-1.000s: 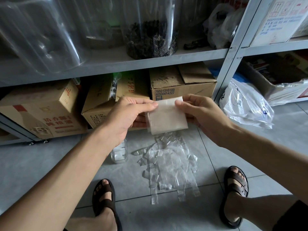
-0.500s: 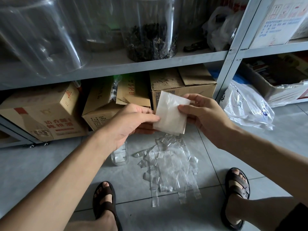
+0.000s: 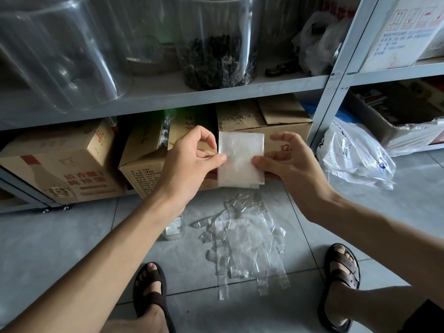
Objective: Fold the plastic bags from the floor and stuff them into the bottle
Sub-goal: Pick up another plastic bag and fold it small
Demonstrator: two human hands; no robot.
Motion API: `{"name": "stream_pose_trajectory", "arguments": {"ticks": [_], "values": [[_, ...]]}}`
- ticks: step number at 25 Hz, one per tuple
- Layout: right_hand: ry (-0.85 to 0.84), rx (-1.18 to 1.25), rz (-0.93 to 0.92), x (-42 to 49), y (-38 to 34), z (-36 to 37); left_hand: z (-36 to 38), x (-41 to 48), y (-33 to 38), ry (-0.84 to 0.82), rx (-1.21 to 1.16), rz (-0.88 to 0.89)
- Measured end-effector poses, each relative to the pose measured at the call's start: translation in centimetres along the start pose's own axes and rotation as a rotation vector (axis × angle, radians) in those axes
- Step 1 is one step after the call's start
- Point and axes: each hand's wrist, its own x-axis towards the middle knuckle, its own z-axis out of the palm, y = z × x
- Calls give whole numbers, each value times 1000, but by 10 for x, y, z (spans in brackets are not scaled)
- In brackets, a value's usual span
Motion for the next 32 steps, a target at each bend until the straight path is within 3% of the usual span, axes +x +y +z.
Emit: {"name": "stream_pose_trajectory", "arguments": {"ticks": [10,14,32], "values": [[-35,-126,-194,1,0,1,0,-1,1,-33,-71,78],[-86,-149,-184,-4,-3,3,1,-1,1,-20,-65,89],[15,-73,-112,-2,-4,3,1,-2,2,22,-194,4]]}}
